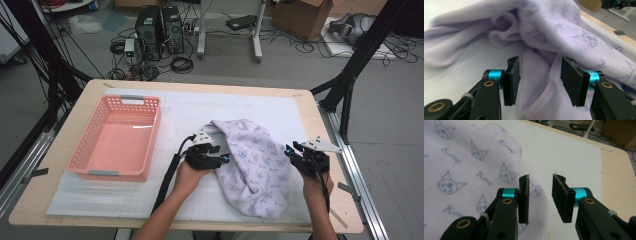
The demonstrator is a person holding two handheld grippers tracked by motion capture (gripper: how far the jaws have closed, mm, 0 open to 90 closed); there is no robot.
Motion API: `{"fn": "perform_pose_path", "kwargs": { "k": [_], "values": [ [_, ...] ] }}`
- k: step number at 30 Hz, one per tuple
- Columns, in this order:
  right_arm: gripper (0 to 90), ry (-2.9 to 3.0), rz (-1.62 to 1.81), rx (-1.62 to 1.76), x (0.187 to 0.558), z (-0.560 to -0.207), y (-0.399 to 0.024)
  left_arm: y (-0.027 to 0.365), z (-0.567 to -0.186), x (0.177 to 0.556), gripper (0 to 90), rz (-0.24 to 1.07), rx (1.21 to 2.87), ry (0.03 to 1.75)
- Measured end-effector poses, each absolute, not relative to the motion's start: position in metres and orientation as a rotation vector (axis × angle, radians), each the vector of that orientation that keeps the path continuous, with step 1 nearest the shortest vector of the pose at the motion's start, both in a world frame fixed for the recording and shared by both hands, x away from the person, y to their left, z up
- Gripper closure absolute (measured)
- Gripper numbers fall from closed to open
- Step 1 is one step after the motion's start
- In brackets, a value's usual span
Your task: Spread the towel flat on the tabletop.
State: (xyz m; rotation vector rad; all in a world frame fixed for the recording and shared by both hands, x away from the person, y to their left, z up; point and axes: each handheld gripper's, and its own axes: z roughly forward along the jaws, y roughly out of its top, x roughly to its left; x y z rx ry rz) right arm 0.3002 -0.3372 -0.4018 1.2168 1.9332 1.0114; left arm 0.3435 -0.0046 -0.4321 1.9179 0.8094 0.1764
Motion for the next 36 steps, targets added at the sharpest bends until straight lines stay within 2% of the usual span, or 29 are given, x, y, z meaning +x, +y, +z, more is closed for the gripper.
{"fn": "perform_pose_path", "kwargs": {
  "k": [2, 4, 7, 9, 10, 14, 23, 26, 29, 33, 35, 36],
  "values": [
    [66.5, 1.936, 1.021, 1.226, 0.299, -0.404, -0.340, -0.018, -0.432, 0.346, 51.0, 0.152, 1.963, 0.741],
    [66.1, 1.938, 1.028, 1.226, 0.298, -0.406, -0.342, -0.030, -0.432, 0.344, 57.0, 0.120, 2.003, 0.652],
    [65.8, 1.947, 1.038, 1.225, 0.298, -0.407, -0.344, -0.043, -0.436, 0.340, 60.8, 0.082, 2.076, 0.583],
    [65.8, 1.954, 1.043, 1.226, 0.298, -0.407, -0.344, -0.047, -0.437, 0.337, 82.3, 0.118, 2.114, 0.554],
    [65.8, 1.954, 1.047, 1.231, 0.297, -0.408, -0.344, -0.046, -0.435, 0.337, 83.6, 0.139, 2.110, 0.555],
    [65.9, 1.956, 1.043, 1.229, 0.296, -0.409, -0.346, -0.022, -0.424, 0.339, 84.1, 0.162, 1.968, 0.661],
    [63.8, 2.003, 1.069, 1.283, 0.303, -0.418, -0.345, 0.065, -0.403, 0.335, 84.9, 0.477, 1.738, 0.967],
    [60.2, 2.063, 1.066, 1.281, 0.308, -0.426, -0.338, 0.083, -0.404, 0.331, 85.1, 0.519, 1.705, 1.015],
    [50.9, 2.107, 1.067, 1.310, 0.313, -0.433, -0.332, 0.091, -0.405, 0.326, 85.1, 0.535, 1.705, 1.023],
    [44.1, 2.220, 1.014, 1.332, 0.321, -0.444, -0.324, 0.097, -0.408, 0.320, 84.9, 0.534, 1.726, 1.012],
    [47.9, 2.230, 0.970, 1.285, 0.322, -0.446, -0.319, 0.099, -0.410, 0.318, 84.8, 0.517, 1.728, 1.000],
    [59.6, 2.241, 0.968, 1.264, 0.323, -0.445, -0.319, 0.101, -0.411, 0.317, 84.7, 0.503, 1.727, 0.990]
  ]
}}
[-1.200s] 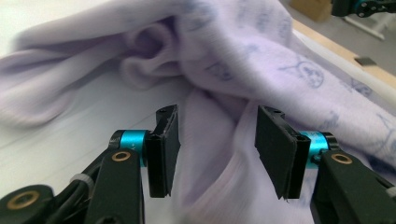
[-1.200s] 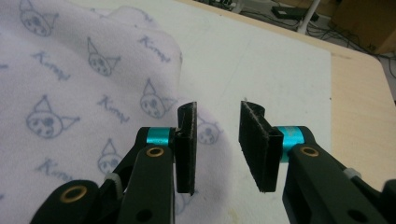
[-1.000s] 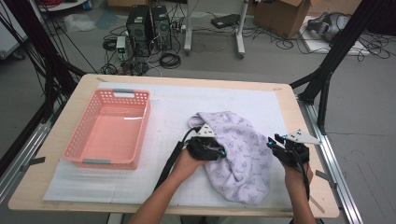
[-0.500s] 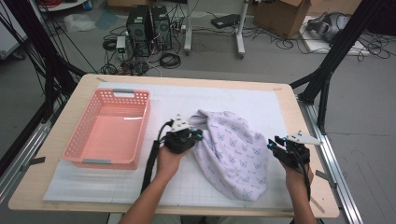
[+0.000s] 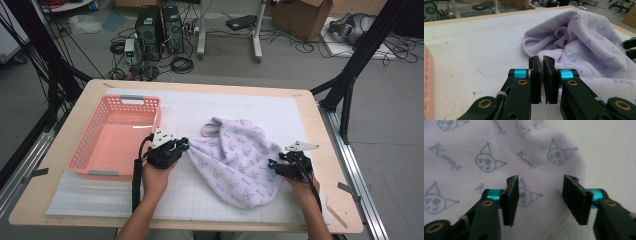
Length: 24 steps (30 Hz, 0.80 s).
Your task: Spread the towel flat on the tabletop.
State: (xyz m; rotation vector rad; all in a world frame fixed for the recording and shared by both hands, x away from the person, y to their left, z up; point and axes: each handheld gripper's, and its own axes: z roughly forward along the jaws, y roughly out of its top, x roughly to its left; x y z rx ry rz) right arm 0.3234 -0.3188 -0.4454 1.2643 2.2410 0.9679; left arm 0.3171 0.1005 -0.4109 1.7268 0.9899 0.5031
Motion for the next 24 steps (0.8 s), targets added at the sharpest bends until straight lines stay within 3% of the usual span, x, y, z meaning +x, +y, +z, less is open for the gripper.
{"fn": "perform_pose_path", "kwargs": {
  "k": [1, 6, 10, 13, 18, 24],
  "values": [
    [84.6, 2.263, 0.980, 1.236, 0.325, -0.444, -0.319, 0.101, -0.412, 0.317, 84.4, 0.489, 1.726, 0.987],
    [87.2, 2.193, 0.928, 1.151, 0.337, -0.429, -0.316, 0.100, -0.416, 0.319, 80.7, 0.409, 1.742, 0.955],
    [87.0, 1.817, 0.957, 1.349, 0.350, -0.413, -0.339, 0.095, -0.415, 0.321, 58.4, 0.367, 1.719, 0.928],
    [84.9, 1.735, 0.915, 1.431, 0.353, -0.414, -0.349, 0.089, -0.412, 0.323, 49.2, 0.319, 1.727, 0.858],
    [66.8, 1.806, 1.003, 1.393, 0.343, -0.413, -0.344, 0.065, -0.409, 0.332, 43.9, 0.316, 1.832, 0.772],
    [59.2, 1.926, 1.082, 1.291, 0.315, -0.410, -0.339, 0.037, -0.422, 0.350, 41.7, 0.297, 1.974, 0.754]
  ]
}}
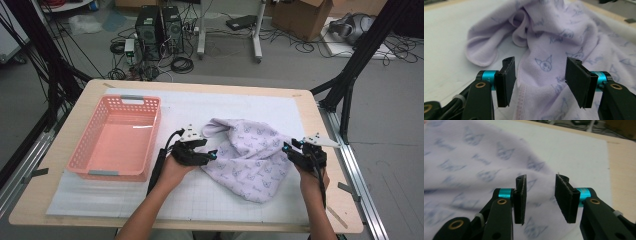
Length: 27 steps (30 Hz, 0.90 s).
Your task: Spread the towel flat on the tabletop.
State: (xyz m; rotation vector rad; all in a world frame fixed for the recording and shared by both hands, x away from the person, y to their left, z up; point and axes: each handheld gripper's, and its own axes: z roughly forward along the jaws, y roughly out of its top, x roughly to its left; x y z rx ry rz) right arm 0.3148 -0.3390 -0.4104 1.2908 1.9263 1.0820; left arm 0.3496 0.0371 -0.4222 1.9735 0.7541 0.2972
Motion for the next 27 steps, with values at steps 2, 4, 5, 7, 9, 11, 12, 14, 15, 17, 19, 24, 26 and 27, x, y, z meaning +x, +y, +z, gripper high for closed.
{"fn": "perform_pose_path", "kwargs": {
  "k": [2, 4, 5, 7, 9, 11, 12, 14, 15, 17, 19, 24, 26, 27],
  "values": [
    [55.9, 1.957, 1.097, 1.272, 0.302, -0.412, -0.339, 0.032, -0.429, 0.353, 36.5, 0.295, 2.011, 0.779],
    [48.5, 2.005, 1.136, 1.259, 0.289, -0.415, -0.339, 0.029, -0.435, 0.355, 35.6, 0.272, 2.060, 0.801],
    [45.1, 2.037, 1.173, 1.243, 0.282, -0.418, -0.339, 0.028, -0.436, 0.354, 36.0, 0.256, 2.080, 0.804],
    [42.4, 2.112, 1.190, 1.172, 0.266, -0.424, -0.336, 0.029, -0.438, 0.351, 36.2, 0.230, 2.092, 0.770],
    [42.3, 2.150, 1.175, 1.140, 0.260, -0.427, -0.333, 0.031, -0.438, 0.350, 36.7, 0.217, 2.081, 0.759],
    [41.9, 2.211, 1.176, 1.082, 0.250, -0.430, -0.327, 0.036, -0.443, 0.346, 37.2, 0.212, 2.082, 0.775],
    [41.7, 2.216, 1.180, 1.078, 0.250, -0.431, -0.326, 0.037, -0.445, 0.345, 37.2, 0.213, 2.090, 0.773],
    [40.4, 2.224, 1.183, 1.083, 0.249, -0.433, -0.325, 0.037, -0.447, 0.345, 35.8, 0.203, 2.111, 0.780],
    [39.4, 2.231, 1.192, 1.087, 0.250, -0.435, -0.323, 0.035, -0.446, 0.342, 35.9, 0.228, 2.117, 0.777],
    [39.3, 2.252, 1.187, 1.074, 0.249, -0.439, -0.319, 0.034, -0.447, 0.341, 37.6, 0.247, 2.134, 0.761],
    [39.6, 2.294, 1.153, 1.050, 0.250, -0.444, -0.311, 0.034, -0.445, 0.339, 45.9, 0.282, 2.154, 0.764],
    [61.7, 2.353, 1.095, 1.032, 0.252, -0.449, -0.301, 0.038, -0.445, 0.332, 79.1, 0.239, 2.136, 0.747],
    [83.3, 2.385, 1.098, 0.967, 0.247, -0.448, -0.299, 0.045, -0.446, 0.327, 82.9, 0.226, 2.111, 0.752],
    [84.5, 2.390, 1.088, 0.950, 0.246, -0.447, -0.299, 0.048, -0.445, 0.322, 83.7, 0.222, 2.093, 0.753]
  ]
}}
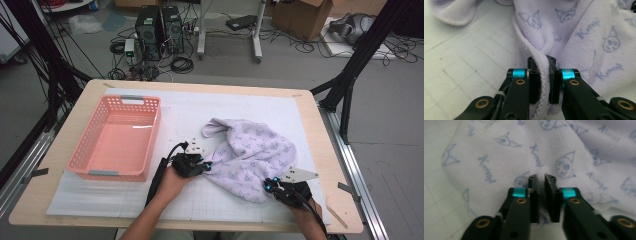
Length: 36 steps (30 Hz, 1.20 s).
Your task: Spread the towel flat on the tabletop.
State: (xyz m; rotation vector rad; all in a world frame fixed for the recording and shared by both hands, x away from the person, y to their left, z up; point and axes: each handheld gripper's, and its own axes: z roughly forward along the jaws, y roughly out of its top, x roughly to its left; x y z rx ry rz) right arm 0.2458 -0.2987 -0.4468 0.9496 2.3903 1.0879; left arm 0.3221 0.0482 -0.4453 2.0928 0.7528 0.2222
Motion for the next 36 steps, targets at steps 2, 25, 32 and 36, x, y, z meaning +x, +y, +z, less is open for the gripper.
{"fn": "perform_pose_path", "kwargs": {
  "k": [2, 25, 32, 36],
  "values": [
    [85.0, 2.406, 1.123, 0.957, 0.243, -0.443, -0.302, 0.057, -0.442, 0.309, 84.1, 0.214, 2.049, 0.734],
    [84.7, 2.089, 1.194, 1.113, 0.327, -0.372, -0.313, 0.073, -0.406, 0.342, 84.4, 0.290, 1.751, 0.859],
    [84.9, 1.991, 1.085, 1.227, 0.367, -0.394, -0.310, 0.062, -0.430, 0.372, 84.4, 0.304, 1.693, 0.971],
    [84.9, 1.966, 1.053, 1.278, 0.378, -0.402, -0.310, 0.061, -0.439, 0.376, 63.8, 0.276, 1.702, 0.997]
  ]
}}
